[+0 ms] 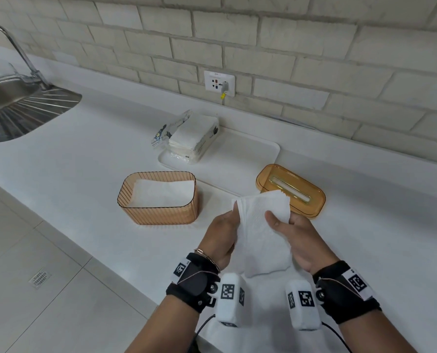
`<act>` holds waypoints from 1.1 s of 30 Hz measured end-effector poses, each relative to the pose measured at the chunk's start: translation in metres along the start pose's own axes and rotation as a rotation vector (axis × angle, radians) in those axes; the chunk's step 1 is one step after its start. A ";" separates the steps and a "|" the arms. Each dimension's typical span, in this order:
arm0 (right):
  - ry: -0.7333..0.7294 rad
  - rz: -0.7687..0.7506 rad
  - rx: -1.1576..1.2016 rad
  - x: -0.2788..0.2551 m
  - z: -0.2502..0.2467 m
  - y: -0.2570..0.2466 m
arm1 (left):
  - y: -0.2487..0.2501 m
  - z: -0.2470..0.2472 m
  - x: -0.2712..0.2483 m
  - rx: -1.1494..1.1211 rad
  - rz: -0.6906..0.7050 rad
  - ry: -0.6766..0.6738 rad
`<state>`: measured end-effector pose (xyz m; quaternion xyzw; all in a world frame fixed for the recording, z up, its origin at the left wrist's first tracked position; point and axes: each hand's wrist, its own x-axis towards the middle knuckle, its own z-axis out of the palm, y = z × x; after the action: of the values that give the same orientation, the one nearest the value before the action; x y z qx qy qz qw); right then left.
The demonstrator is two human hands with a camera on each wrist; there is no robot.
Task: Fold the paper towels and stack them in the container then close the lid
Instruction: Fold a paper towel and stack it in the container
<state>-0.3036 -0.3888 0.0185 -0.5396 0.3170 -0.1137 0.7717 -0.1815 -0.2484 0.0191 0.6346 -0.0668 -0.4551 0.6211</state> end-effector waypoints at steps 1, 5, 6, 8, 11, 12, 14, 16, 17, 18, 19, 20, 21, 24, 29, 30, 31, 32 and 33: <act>0.016 0.008 0.027 0.001 0.000 0.002 | 0.000 0.003 -0.001 0.038 0.010 0.011; 0.029 0.045 0.137 0.000 0.005 0.003 | 0.003 0.017 -0.013 0.145 0.060 0.022; 0.033 0.051 0.160 0.000 0.006 0.003 | 0.003 0.020 -0.016 0.149 0.086 -0.011; 0.043 0.050 0.209 0.001 0.007 0.005 | -0.003 0.022 -0.016 0.170 0.174 -0.079; 0.074 0.051 0.291 0.006 0.005 0.009 | -0.015 0.016 -0.009 0.443 0.263 -0.024; 0.080 0.053 0.319 0.008 0.002 0.011 | -0.019 0.014 -0.006 0.524 0.259 0.014; 0.084 0.038 0.354 0.011 -0.002 0.011 | -0.023 0.009 -0.002 0.555 0.259 0.054; 0.083 -0.025 0.343 0.011 -0.008 0.008 | -0.024 0.001 0.001 0.478 0.261 0.075; 0.084 -0.058 0.315 0.011 -0.013 0.005 | -0.022 -0.005 0.002 0.449 0.263 0.095; 0.083 -0.081 0.269 0.010 -0.020 0.002 | -0.019 -0.012 0.003 0.410 0.270 0.115; 0.076 -0.096 0.200 0.008 -0.028 -0.001 | -0.015 -0.018 0.003 0.354 0.270 0.134; 0.063 -0.104 0.111 0.007 -0.036 -0.003 | -0.011 -0.023 0.004 0.269 0.266 0.150; 0.043 -0.108 0.005 0.005 -0.043 -0.003 | -0.008 -0.028 0.004 0.188 0.266 0.161; 0.029 -0.110 -0.311 0.003 -0.052 0.001 | -0.005 -0.034 0.006 0.127 0.305 0.206; 0.074 -0.131 -0.497 0.006 -0.045 0.022 | -0.023 -0.027 0.013 0.319 0.341 0.203; 0.090 -0.138 -0.529 0.006 -0.043 0.026 | -0.028 -0.026 0.015 0.350 0.348 0.216; 0.099 -0.138 -0.545 0.006 -0.041 0.030 | -0.032 -0.025 0.016 0.379 0.349 0.228; 0.104 -0.131 -0.546 0.007 -0.039 0.034 | -0.035 -0.025 0.016 0.408 0.344 0.241; 0.106 -0.120 -0.543 0.007 -0.038 0.037 | -0.037 -0.026 0.016 0.437 0.339 0.256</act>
<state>-0.3278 -0.4070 -0.0262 -0.7376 0.3431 -0.0983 0.5733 -0.1732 -0.2321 -0.0253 0.7852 -0.1892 -0.2364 0.5402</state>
